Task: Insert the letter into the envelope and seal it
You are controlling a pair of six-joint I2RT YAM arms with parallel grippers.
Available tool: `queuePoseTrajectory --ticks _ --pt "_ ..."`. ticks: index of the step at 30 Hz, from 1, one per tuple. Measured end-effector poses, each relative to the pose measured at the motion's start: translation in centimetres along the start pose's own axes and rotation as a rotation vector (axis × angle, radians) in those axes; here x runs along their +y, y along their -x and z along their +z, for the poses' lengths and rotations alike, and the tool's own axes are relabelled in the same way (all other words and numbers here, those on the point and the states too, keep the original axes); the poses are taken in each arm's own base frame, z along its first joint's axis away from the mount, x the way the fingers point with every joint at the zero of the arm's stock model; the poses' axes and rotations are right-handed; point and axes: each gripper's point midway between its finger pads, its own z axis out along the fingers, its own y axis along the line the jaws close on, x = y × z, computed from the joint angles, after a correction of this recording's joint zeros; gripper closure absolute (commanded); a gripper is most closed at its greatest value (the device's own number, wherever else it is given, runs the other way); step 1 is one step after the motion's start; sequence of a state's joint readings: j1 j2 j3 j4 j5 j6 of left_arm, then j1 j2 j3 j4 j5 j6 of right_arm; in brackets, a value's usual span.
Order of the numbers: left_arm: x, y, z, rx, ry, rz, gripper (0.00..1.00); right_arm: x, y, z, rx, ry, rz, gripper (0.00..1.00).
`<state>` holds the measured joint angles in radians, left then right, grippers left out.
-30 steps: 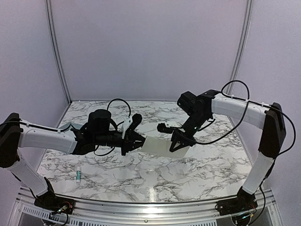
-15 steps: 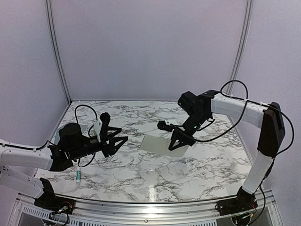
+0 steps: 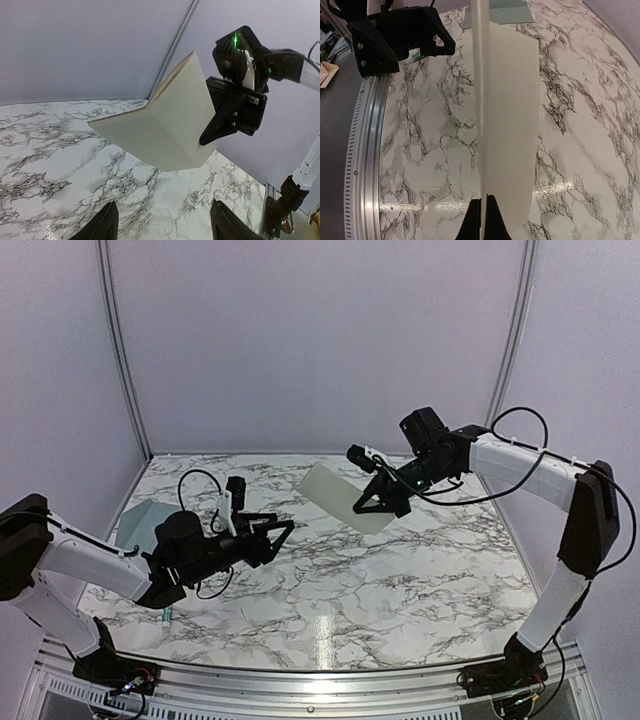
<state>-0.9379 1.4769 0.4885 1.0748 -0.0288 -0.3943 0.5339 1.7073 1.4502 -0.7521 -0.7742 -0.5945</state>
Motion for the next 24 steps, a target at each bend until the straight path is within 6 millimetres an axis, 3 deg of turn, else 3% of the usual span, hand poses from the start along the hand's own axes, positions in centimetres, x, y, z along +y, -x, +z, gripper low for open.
queuePoseTrajectory --ticks 3,9,17,24 --pt "0.0 1.2 1.4 -0.062 0.0 -0.084 0.3 0.2 1.0 -0.2 -0.043 0.009 0.0 1.0" --pt "-0.8 3.2 3.9 -0.143 -0.04 -0.22 0.27 1.0 1.2 0.4 -0.061 0.049 0.016 1.0" --pt "-0.7 3.0 5.5 -0.163 -0.059 -0.358 0.23 3.4 0.6 1.5 -0.055 0.119 0.018 1.0" --pt "-1.0 3.5 6.0 -0.208 -0.124 -0.447 0.43 4.6 1.2 1.5 -0.071 0.137 -0.012 0.99"
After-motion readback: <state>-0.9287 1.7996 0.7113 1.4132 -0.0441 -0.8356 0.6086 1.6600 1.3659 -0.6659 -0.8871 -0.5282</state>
